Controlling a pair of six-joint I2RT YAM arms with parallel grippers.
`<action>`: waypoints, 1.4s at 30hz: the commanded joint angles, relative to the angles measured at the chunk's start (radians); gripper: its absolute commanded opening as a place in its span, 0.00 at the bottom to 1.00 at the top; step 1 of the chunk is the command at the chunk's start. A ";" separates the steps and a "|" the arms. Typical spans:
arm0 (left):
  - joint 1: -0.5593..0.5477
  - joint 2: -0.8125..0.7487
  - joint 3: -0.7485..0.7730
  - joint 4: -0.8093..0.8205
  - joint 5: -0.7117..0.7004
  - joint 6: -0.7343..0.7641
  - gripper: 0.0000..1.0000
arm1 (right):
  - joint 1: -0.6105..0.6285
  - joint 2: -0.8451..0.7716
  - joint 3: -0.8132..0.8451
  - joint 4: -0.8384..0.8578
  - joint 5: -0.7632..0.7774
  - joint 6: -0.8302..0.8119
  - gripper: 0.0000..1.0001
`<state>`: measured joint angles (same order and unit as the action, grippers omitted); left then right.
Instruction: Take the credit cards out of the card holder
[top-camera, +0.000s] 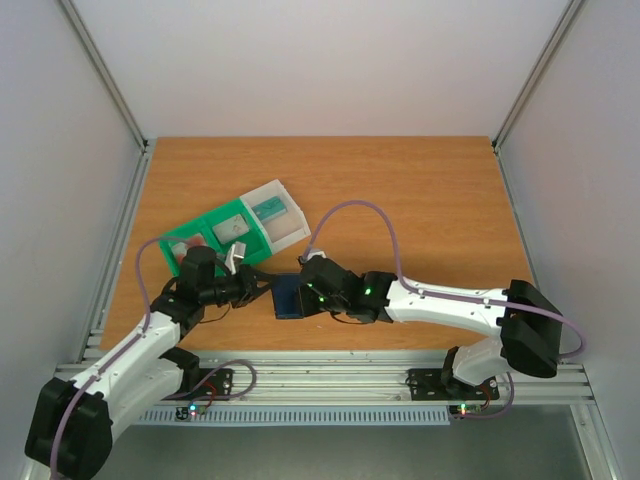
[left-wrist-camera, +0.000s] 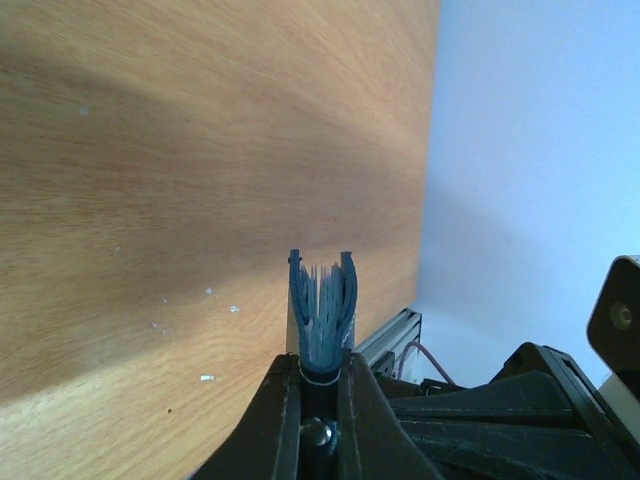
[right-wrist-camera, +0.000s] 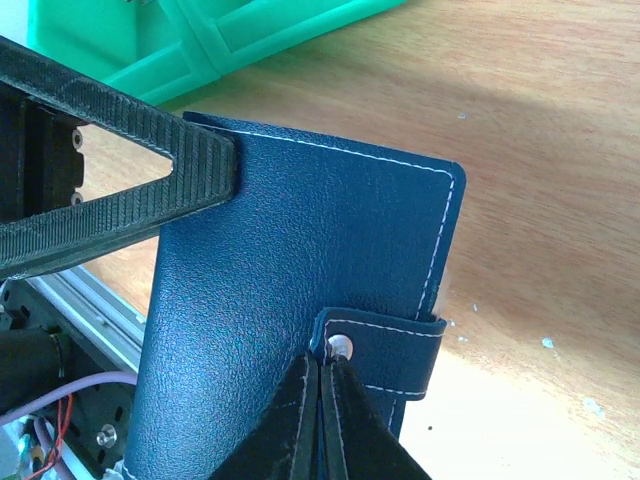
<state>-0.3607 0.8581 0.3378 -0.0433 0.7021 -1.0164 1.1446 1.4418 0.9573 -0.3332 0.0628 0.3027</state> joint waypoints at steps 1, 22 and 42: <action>-0.004 0.002 -0.004 0.033 0.013 0.025 0.01 | 0.003 -0.052 -0.015 0.023 0.024 0.031 0.01; -0.005 0.107 0.016 -0.039 -0.041 0.099 0.56 | 0.001 -0.105 -0.077 -0.096 0.141 0.067 0.01; -0.041 0.144 -0.006 -0.028 -0.030 0.142 0.66 | -0.005 -0.113 -0.112 0.138 -0.048 0.045 0.01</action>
<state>-0.3889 0.9752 0.3447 -0.1364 0.6659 -0.8822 1.1435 1.3453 0.8639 -0.3035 0.0673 0.3584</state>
